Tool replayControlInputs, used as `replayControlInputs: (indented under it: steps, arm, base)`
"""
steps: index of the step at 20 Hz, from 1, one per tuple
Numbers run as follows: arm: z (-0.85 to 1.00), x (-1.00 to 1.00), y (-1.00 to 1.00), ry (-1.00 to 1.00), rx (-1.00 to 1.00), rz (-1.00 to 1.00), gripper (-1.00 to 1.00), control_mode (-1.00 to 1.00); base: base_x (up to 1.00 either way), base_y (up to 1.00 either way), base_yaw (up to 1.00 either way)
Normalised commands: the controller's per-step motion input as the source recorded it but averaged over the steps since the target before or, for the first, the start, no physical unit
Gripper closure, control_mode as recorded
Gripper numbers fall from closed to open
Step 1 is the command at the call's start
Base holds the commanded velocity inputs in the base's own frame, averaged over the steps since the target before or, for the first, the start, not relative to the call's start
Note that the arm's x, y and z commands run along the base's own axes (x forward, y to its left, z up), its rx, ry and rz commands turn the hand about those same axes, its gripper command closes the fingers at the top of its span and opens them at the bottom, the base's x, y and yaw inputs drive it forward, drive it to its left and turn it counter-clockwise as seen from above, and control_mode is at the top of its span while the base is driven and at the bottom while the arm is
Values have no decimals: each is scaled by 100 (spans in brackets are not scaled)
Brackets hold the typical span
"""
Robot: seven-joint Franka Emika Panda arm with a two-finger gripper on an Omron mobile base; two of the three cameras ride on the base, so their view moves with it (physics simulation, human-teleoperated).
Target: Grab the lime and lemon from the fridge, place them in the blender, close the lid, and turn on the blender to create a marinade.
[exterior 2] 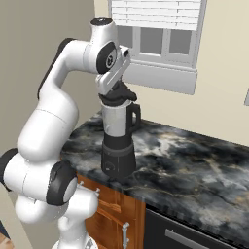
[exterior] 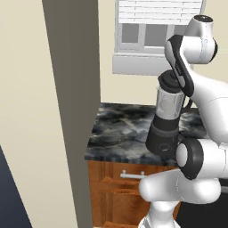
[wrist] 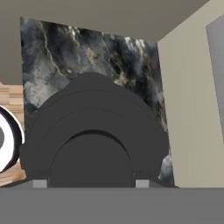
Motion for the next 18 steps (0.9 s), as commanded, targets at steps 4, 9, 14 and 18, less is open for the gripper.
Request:
replayControlInputs:
  steps: [4,9,14,18]
  arm:
    - [0,19,-9,0,0,0,100,-100]
    - [-2,2,-12,0,0,0,100,-100]
    - [-8,0,-2,2,0,0,100,-100]
    - [-5,0,0,6,0,0,100,-100]
  base:
    - [0,0,0]
    - [0,0,0]
    - [0,0,0]
    - [0,0,0]
